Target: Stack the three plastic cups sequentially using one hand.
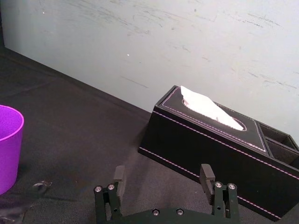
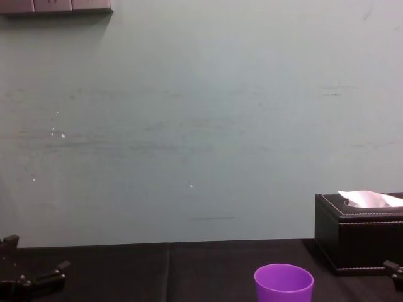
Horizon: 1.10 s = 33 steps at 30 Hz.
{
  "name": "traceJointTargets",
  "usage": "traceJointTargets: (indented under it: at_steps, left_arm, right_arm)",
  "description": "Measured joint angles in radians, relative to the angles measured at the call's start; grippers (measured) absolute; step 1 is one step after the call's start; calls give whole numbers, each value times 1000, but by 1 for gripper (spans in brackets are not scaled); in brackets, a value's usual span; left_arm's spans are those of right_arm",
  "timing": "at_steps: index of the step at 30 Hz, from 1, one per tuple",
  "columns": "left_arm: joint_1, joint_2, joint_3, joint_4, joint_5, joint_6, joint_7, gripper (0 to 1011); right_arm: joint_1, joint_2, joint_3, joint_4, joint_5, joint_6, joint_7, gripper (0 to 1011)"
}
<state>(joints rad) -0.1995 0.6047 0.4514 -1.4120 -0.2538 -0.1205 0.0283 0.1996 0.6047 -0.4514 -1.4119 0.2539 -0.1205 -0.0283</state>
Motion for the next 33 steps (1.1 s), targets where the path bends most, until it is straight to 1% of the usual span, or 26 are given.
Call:
traceJointTargets:
  at_steps: [33]
  left_arm:
    - [0, 0, 0, 0, 0, 0, 0, 1011]
  right_arm:
    - [0, 0, 0, 0, 0, 0, 0, 1000]
